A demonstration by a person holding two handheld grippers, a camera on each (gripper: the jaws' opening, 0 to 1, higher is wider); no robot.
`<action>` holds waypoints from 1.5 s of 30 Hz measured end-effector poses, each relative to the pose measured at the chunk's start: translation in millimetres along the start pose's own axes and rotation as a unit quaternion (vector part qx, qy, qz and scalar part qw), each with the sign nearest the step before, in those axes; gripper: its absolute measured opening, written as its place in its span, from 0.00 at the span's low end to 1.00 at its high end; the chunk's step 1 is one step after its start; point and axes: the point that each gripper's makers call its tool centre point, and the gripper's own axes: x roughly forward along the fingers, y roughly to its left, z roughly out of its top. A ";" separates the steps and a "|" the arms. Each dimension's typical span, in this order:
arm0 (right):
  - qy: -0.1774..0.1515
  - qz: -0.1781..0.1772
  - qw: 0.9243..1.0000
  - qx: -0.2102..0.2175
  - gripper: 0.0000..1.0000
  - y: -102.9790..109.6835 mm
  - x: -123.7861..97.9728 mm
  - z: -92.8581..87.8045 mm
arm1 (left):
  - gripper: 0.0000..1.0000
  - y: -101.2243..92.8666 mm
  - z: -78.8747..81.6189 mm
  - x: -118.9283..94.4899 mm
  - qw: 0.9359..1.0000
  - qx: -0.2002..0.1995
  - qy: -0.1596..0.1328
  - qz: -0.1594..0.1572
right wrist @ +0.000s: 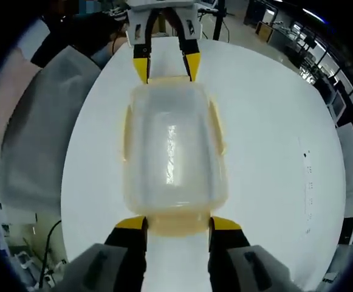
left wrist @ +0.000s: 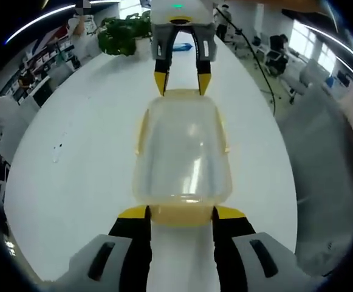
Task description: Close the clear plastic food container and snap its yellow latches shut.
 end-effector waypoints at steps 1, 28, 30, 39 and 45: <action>-0.001 0.000 1.000 0.000 0.37 -0.3 0.5 -0.4 | 0.37 0.6 0.2 0.1 1.000 0.001 0.000 0.002; -0.027 -0.041 0.994 0.098 0.36 -0.8 -19.7 -10.7 | 0.39 3.9 14.6 -22.1 0.987 -0.140 -0.080 0.020; -0.045 -0.044 0.990 0.126 0.35 -3.2 -24.0 -7.1 | 0.40 4.0 14.1 -22.9 0.983 -0.161 -0.083 0.027; -0.112 -0.051 0.955 0.271 0.31 -6.6 -28.3 5.2 | 0.39 4.2 8.3 -19.3 0.956 -0.266 -0.109 0.053; -0.158 -0.032 0.935 0.316 0.29 -1.2 -21.5 15.9 | 0.37 0.2 7.9 -17.0 0.945 -0.300 -0.118 0.057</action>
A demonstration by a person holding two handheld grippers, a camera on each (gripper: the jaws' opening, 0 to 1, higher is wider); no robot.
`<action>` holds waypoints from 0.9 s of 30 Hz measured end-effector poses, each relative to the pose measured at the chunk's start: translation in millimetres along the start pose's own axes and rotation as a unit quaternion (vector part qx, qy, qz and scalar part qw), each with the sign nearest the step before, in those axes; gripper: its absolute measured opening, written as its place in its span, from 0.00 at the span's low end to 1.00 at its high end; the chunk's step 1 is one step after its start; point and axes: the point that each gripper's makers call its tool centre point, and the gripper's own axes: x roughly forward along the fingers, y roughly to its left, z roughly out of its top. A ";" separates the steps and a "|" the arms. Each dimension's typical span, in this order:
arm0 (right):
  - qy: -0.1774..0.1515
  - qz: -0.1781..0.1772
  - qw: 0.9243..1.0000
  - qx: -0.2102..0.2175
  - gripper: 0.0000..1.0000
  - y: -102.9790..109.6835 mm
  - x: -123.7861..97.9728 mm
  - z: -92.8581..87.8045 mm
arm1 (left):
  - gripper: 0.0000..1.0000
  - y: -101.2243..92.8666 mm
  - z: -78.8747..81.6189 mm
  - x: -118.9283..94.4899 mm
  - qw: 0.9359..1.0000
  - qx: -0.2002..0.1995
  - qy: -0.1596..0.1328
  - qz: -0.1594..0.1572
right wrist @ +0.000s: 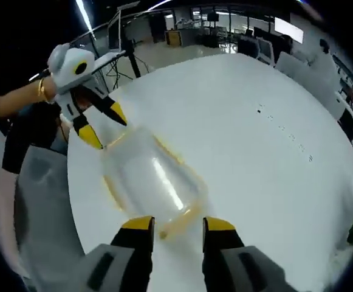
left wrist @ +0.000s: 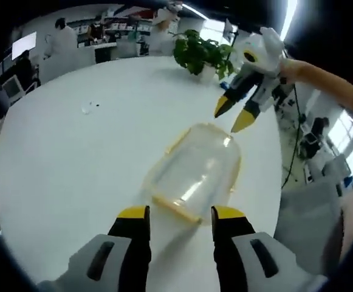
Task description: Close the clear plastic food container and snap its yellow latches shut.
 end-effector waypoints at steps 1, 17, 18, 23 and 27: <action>0.001 -0.004 1.000 0.004 0.29 -1.4 1.4 -1.5 | 0.37 0.0 1.2 0.9 1.000 -0.012 -0.008 0.001; -0.019 0.003 0.996 0.091 0.30 0.2 15.1 -6.6 | 0.29 0.3 -8.7 16.0 0.996 -0.093 0.000 -0.010; -0.019 0.004 0.995 0.095 0.31 -0.5 16.1 -6.2 | 0.28 1.9 -8.5 16.0 0.995 -0.102 0.000 -0.009; -0.009 0.007 0.994 0.108 0.31 0.4 18.1 -4.9 | 0.26 2.0 -8.2 16.2 0.993 -0.118 0.003 -0.010; -0.005 0.004 0.992 0.124 0.30 1.7 19.1 -5.0 | 0.24 3.4 -6.4 17.7 0.993 -0.122 0.008 -0.008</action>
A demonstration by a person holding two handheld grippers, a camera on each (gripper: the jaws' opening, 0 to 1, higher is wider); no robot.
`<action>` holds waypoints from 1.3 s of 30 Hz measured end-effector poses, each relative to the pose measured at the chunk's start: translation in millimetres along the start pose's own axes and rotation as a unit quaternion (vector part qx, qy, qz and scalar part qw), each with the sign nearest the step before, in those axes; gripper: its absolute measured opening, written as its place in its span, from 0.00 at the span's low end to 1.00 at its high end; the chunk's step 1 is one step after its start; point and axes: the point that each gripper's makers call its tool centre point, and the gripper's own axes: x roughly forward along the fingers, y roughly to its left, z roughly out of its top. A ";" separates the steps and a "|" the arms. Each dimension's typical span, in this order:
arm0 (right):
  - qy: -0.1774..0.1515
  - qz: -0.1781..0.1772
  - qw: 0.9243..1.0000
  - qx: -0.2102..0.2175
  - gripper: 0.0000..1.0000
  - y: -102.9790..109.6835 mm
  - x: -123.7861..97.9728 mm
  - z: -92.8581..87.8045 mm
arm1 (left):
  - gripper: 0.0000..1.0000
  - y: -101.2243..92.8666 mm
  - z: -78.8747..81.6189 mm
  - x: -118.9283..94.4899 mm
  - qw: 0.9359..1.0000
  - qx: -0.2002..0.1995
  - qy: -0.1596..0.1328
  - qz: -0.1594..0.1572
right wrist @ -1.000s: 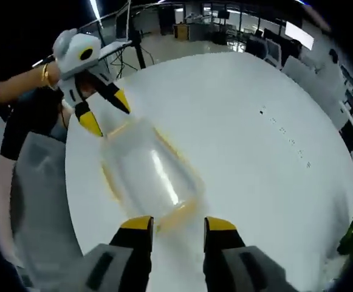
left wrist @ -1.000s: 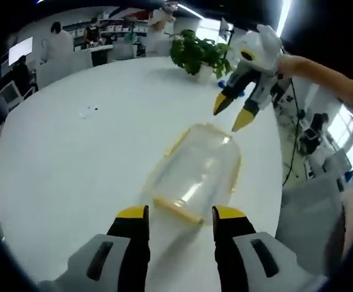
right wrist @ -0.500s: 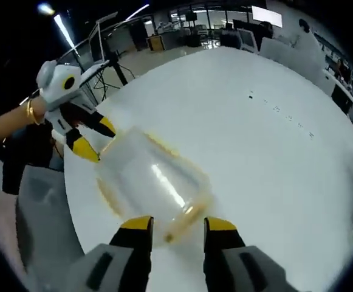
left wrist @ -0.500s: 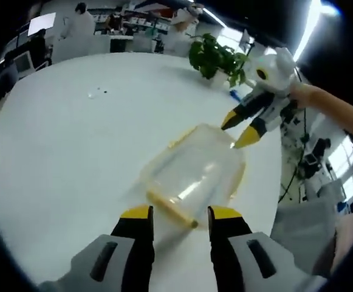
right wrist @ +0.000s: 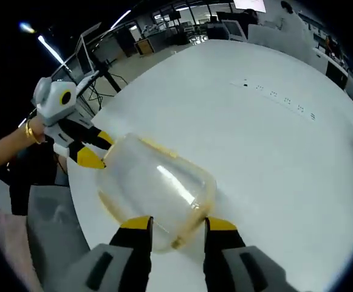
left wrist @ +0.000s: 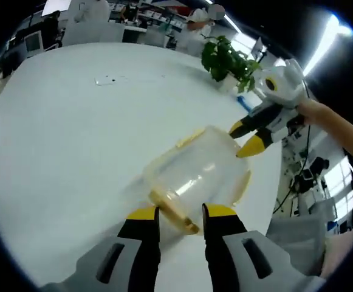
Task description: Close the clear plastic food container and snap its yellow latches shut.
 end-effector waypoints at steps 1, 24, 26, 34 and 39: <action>0.000 0.001 1.000 -0.001 0.29 -0.1 -0.1 -0.2 | 0.23 0.5 0.4 0.5 1.000 -0.002 0.003 -0.001; -0.006 0.015 1.000 0.024 0.30 1.9 0.6 2.1 | 0.19 0.4 -4.3 10.7 1.000 -0.014 0.008 -0.003; -0.008 0.012 1.000 0.023 0.30 1.6 1.0 1.5 | 0.19 0.6 -2.6 10.6 1.000 -0.013 0.011 -0.005; -0.017 -0.003 0.999 0.040 0.32 7.3 2.3 -3.2 | 0.21 -0.2 -0.5 9.4 1.000 0.016 0.026 -0.008; -0.018 -0.004 0.998 0.052 0.32 10.7 4.9 -3.7 | 0.21 2.5 -0.6 6.1 0.999 0.019 0.030 -0.015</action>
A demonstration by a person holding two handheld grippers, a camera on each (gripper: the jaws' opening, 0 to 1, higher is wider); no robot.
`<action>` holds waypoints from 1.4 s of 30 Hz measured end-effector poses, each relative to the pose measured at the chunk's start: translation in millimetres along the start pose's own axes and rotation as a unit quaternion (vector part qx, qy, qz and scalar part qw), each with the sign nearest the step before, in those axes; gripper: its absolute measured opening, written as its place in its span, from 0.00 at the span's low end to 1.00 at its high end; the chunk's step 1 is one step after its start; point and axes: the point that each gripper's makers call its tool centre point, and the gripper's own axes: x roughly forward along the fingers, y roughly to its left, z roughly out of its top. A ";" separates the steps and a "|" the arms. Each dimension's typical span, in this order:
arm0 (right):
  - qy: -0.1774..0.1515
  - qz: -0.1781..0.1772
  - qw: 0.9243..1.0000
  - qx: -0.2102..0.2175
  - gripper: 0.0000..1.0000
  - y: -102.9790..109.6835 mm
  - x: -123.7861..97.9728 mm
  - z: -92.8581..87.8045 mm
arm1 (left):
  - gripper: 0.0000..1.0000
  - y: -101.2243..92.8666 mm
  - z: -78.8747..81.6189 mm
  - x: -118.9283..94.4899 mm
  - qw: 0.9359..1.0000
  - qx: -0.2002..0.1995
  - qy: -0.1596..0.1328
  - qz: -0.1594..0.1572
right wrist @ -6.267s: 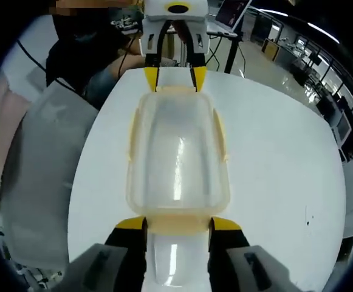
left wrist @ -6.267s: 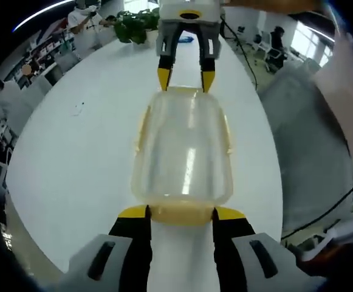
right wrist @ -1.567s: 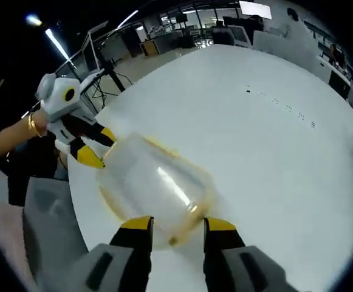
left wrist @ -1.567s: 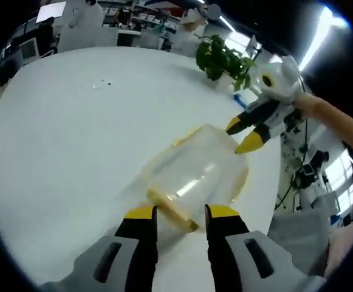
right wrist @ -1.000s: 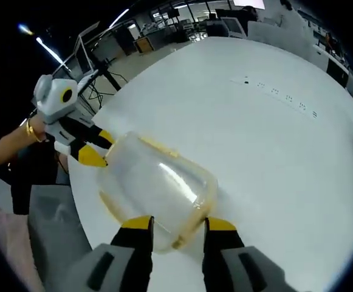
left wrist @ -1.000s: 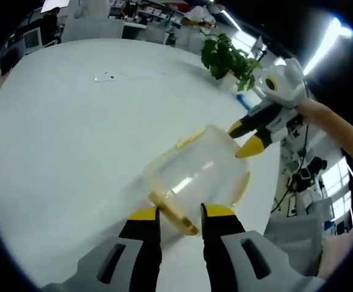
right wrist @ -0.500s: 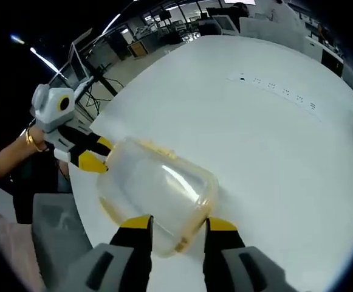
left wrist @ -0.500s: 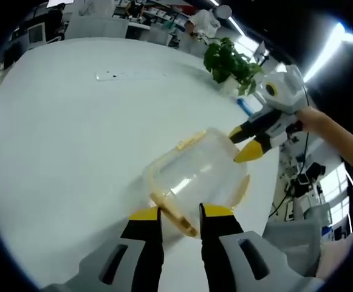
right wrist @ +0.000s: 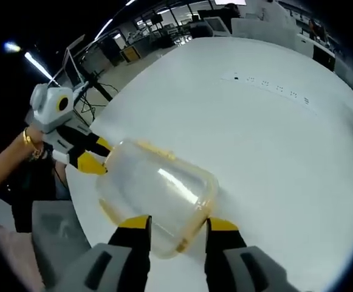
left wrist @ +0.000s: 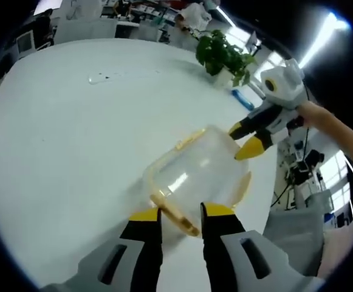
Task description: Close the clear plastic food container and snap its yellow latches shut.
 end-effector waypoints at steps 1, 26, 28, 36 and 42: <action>-0.001 0.000 1.000 0.003 0.32 1.2 0.5 -0.5 | 0.22 0.9 -0.5 -3.1 1.000 0.004 -0.001 0.001; 0.004 -0.043 0.990 -0.136 0.29 14.7 -7.6 14.6 | 0.41 6.9 18.9 -35.2 0.983 0.153 -0.028 0.095; 0.000 -0.052 0.985 -0.165 0.29 16.0 -9.2 21.3 | 0.42 2.4 24.2 -38.5 0.981 0.163 -0.038 0.096; -0.017 -0.035 0.967 -0.252 0.23 44.5 3.7 44.8 | 0.36 -9.7 32.6 -34.4 0.973 0.197 -0.064 0.102; -0.016 -0.016 0.964 -0.267 0.19 60.9 16.8 52.3 | 0.28 -21.6 41.7 -27.4 0.971 0.195 -0.088 0.106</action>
